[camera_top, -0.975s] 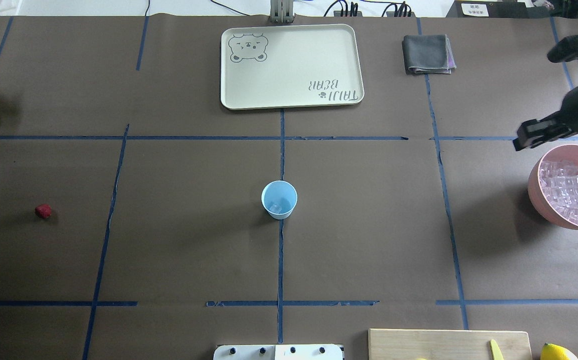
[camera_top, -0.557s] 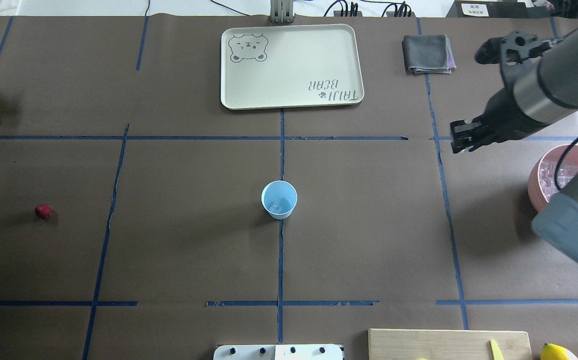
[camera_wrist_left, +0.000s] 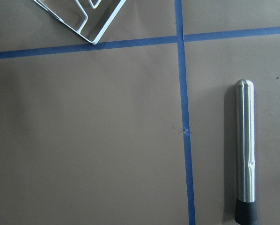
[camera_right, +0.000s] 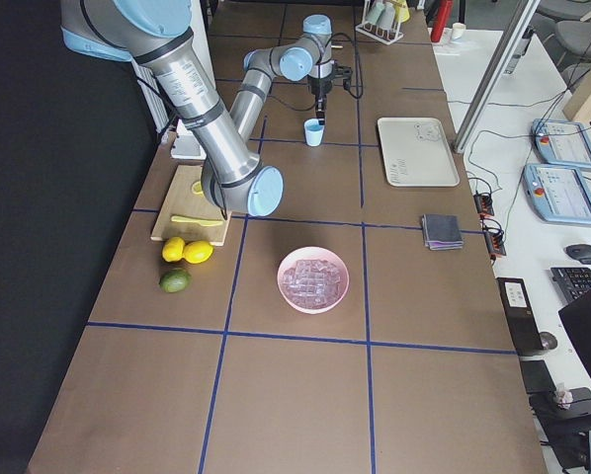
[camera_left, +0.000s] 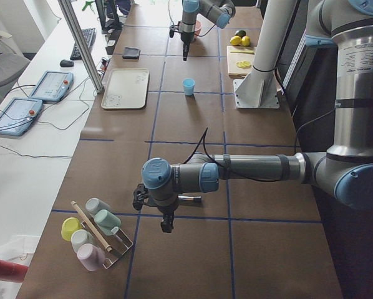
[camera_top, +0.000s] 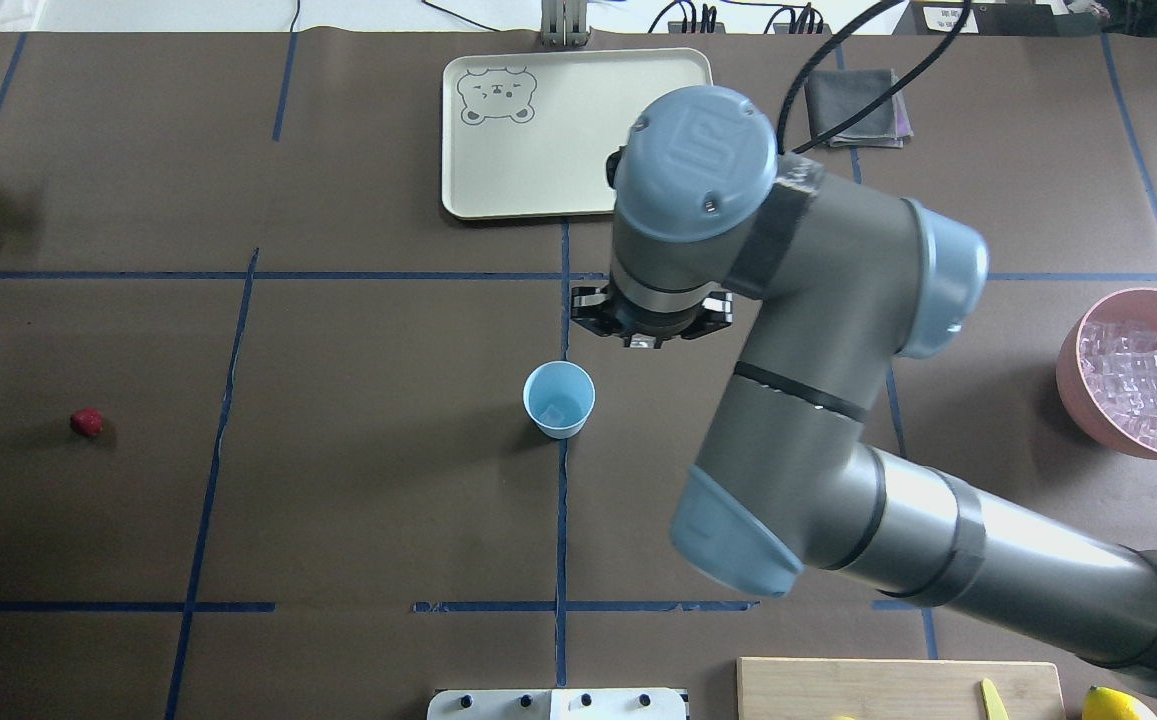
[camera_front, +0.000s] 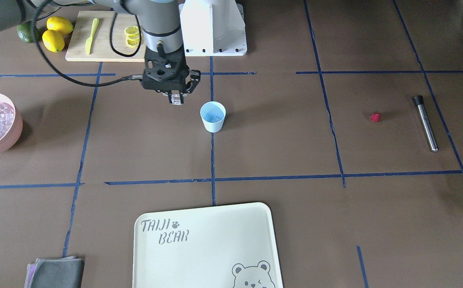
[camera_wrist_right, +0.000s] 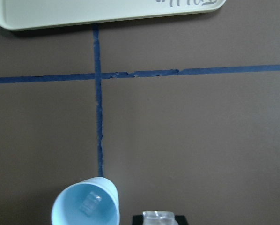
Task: Mash ice and strawberries in cup
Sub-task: 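Open the right gripper to drop the ice cube into the cup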
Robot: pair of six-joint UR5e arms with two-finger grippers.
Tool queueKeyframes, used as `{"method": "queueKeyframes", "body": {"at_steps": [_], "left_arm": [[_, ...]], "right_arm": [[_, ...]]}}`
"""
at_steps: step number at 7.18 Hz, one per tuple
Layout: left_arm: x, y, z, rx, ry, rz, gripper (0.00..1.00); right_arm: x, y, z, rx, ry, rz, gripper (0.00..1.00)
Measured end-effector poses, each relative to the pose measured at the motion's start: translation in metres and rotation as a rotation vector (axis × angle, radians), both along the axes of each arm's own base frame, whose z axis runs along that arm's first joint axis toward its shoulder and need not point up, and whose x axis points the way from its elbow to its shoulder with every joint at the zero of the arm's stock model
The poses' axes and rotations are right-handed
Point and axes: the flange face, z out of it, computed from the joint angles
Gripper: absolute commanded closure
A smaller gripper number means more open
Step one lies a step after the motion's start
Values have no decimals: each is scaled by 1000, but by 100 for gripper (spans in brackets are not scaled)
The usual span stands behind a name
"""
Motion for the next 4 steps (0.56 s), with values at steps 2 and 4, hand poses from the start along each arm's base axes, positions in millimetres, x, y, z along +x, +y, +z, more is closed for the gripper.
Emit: {"method": "queueKeyframes", "body": {"at_steps": [2, 4], "left_arm": [[0, 0, 0, 0, 0, 0, 0], [0, 0, 0, 0, 0, 0, 0]], "right_arm": [[-67, 7, -2, 8, -6, 26, 100], [-99, 11, 3, 9, 3, 27, 100]]}}
